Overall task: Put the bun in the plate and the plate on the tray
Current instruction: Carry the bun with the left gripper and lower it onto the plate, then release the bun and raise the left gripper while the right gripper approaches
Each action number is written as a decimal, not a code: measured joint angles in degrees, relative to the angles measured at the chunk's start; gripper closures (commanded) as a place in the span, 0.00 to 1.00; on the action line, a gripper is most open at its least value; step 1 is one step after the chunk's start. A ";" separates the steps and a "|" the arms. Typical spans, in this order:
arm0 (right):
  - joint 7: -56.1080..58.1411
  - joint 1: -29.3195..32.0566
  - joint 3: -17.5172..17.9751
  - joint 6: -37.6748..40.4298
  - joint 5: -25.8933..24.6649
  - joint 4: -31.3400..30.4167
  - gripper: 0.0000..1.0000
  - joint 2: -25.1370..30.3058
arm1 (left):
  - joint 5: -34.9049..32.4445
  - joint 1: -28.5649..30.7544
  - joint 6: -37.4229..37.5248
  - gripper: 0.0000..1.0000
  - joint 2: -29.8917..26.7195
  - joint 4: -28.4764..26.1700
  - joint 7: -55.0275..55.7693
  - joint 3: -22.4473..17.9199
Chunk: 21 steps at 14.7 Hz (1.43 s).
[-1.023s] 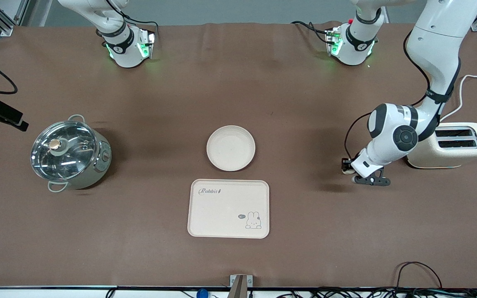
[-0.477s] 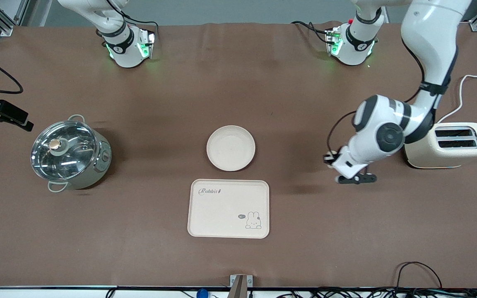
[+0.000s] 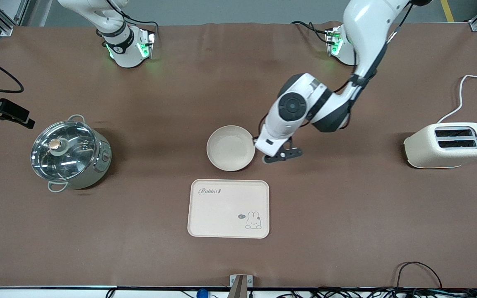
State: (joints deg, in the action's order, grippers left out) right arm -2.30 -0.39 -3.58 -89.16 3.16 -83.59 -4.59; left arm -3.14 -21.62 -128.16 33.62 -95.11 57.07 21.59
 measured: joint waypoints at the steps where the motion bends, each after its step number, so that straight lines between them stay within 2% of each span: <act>1: 0.02 -0.02 0.08 0.00 0.00 0.01 0.00 0.00 | 0.00 -1.03 -4.10 0.91 2.04 0.54 2.29 -0.03; 2: 0.05 -0.08 0.18 0.00 0.02 0.02 0.00 0.00 | 0.00 -1.90 -7.75 0.89 3.95 0.81 4.00 -0.03; 3: 0.11 -0.16 0.28 0.00 0.05 0.04 0.00 0.00 | 0.00 -2.65 -10.25 0.80 5.63 1.08 5.17 -0.03; 4: 0.24 -0.25 0.39 -0.01 0.18 0.09 0.00 0.00 | 0.00 -3.46 -11.57 0.63 6.97 1.58 6.12 -0.03; 5: 0.38 -0.39 0.47 -0.03 0.48 0.19 0.00 0.00 | 0.00 -4.20 -12.02 0.36 7.96 2.20 6.90 -0.05; 6: 0.46 -0.62 0.49 -0.06 0.64 0.34 0.00 0.00 | 0.00 -4.74 -12.11 0.00 8.52 2.68 7.51 -0.06; 13: 0.45 -5.71 0.70 -1.24 1.39 0.29 0.00 -1.28 | -0.37 -5.38 -11.46 0.00 8.71 4.70 8.03 -0.44; 16: 0.44 -8.43 0.73 -4.03 1.93 0.06 0.02 -4.02 | -4.54 -5.37 -7.39 0.00 8.56 5.76 8.06 -0.76; 21: 0.38 -9.87 0.69 -8.41 8.67 -0.55 0.00 -9.57 | -6.28 -4.87 -2.45 0.00 7.76 6.98 6.19 -1.00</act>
State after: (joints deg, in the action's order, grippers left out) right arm -1.91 -10.26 -2.89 -97.57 11.83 -84.14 -14.15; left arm -9.43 -26.49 -130.60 41.38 -88.12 63.25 20.59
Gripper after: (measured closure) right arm 0.000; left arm 0.000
